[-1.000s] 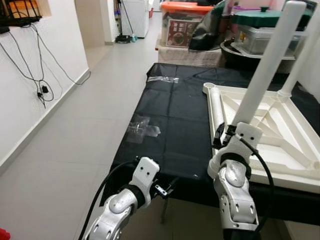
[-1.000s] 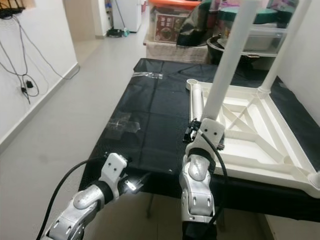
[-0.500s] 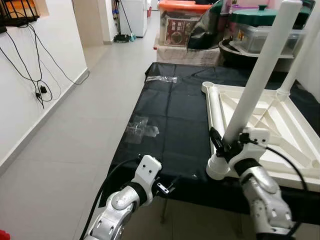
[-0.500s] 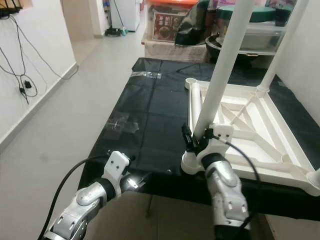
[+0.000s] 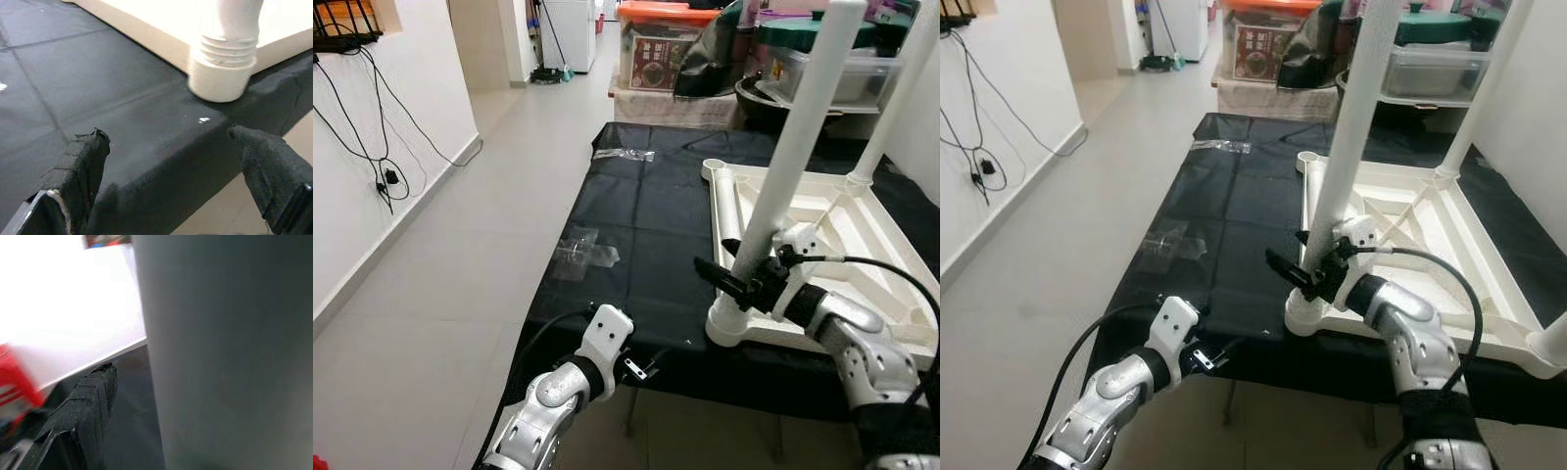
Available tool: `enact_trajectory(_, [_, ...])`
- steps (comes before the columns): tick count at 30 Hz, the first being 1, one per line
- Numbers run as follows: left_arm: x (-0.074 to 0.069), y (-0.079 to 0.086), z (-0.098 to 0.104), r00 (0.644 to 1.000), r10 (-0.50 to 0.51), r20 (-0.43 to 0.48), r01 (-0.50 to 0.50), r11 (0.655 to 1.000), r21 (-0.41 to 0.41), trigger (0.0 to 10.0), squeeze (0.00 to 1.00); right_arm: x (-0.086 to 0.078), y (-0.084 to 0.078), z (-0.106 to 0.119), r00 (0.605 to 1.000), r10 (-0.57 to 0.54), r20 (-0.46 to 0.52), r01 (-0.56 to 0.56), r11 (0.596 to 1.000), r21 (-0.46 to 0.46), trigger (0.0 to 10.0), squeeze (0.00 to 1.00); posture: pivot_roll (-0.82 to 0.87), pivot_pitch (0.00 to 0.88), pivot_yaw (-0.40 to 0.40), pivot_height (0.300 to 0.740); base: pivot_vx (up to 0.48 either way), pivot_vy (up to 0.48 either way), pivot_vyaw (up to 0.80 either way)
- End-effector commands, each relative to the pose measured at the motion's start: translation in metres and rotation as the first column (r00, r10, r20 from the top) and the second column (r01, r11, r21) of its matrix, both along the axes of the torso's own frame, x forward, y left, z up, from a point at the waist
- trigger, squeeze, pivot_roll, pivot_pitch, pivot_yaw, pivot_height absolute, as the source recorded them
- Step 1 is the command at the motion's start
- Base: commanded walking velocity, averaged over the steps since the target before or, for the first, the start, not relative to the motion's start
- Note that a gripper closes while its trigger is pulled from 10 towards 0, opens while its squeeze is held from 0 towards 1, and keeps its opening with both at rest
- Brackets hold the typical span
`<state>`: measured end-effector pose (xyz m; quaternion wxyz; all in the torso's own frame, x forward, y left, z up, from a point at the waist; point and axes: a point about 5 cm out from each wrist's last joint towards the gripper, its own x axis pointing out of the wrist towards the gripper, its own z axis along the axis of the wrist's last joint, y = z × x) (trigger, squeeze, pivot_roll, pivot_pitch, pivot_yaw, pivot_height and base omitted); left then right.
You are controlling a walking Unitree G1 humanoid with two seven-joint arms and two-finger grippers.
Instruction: Building children table
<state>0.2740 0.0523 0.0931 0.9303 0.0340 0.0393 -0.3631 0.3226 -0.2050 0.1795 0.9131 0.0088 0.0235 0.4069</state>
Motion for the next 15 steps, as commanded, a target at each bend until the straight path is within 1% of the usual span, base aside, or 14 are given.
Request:
enact_trajectory(1, [0.0, -0.004, -0.001, 1.0, -0.022, 0.007, 0.022, 1.0, -0.008, 10.0, 0.0, 0.001, 0.016, -0.008, 0.989, 0.14, -0.041, -0.14, 0.99, 0.001, 10.0, 0.0, 0.18, 0.0, -0.076, 0.74, 0.0, 0.0, 0.0])
enact_trajectory(5, [-0.002, -0.005, 0.0, 0.999, -0.035, 0.018, 0.035, 0.999, -0.022, 10.0, 0.0, 0.003, 0.017, -0.009, 0.982, 0.179, -0.057, -0.18, 0.984, -0.006, 10.0, 0.0, 0.18, 0.0, -0.075, 0.74, 0.0, 0.0, 0.0])
enact_trajectory(6, [-0.003, -0.005, 0.002, 0.998, -0.045, 0.035, 0.047, 0.998, -0.038, 10.0, 0.0, 0.004, 0.019, -0.01, 0.98, 0.19, -0.06, -0.19, 0.982, -0.004, 1.5, 0.0, 0.18, 0.0, -0.077, 0.74, 0.0, 0.0, 0.0])
enact_trajectory(9, [-0.004, -0.005, 0.003, 0.997, -0.053, 0.049, 0.055, 0.997, -0.049, 10.0, 0.0, 0.005, 0.02, -0.01, 0.977, 0.204, -0.063, -0.204, 0.979, -0.001, 1.5, 0.0, 0.18, 0.0, -0.077, 0.74, 0.0, 0.0, 0.0])
enact_trajectory(10, [-0.007, -0.004, 0.005, 0.996, -0.063, 0.064, 0.067, 0.996, -0.062, 10.0, 0.0, 0.007, 0.021, -0.012, 0.98, 0.191, -0.059, -0.192, 0.981, -0.005, 0.0, 0.0, 0.17, 0.0, -0.073, 0.74, 0.0, 0.0, 0.0])
enact_trajectory(11, [-0.007, -0.004, 0.005, 0.996, -0.063, 0.064, 0.067, 0.996, -0.062, 10.0, 0.0, 0.007, 0.021, -0.012, 0.98, 0.191, -0.059, -0.192, 0.981, -0.005, 0.0, 0.0, 0.17, 0.0, -0.073, 0.74, 0.0, 0.0, 0.0])
enact_trajectory(13, [-0.012, -0.002, 0.007, 0.994, -0.072, 0.079, 0.078, 0.994, -0.073, 10.0, 0.0, 0.01, 0.02, -0.018, 0.996, 0.086, -0.033, -0.087, 0.996, -0.011, 0.0, 0.0, 0.17, 0.0, -0.067, 0.74, 0.0, 0.0, 0.0])
enact_trajectory(14, [-0.012, -0.002, 0.007, 0.994, -0.072, 0.079, 0.078, 0.994, -0.073, 10.0, 0.0, 0.01, 0.02, -0.018, 0.996, 0.086, -0.033, -0.087, 0.996, -0.011, 0.0, 0.0, 0.17, 0.0, -0.067, 0.74, 0.0, 0.0, 0.0])
enact_trajectory(15, [-0.015, 0.0, 0.008, 0.994, -0.075, 0.084, 0.081, 0.994, -0.076, 10.0, 0.0, 0.011, 0.018, -0.019, 1.0, 0.018, -0.01, -0.018, 1.0, -0.004, 0.0, 0.0, 0.17, 0.0, -0.067, 0.74, 0.0, 0.0, 0.0])
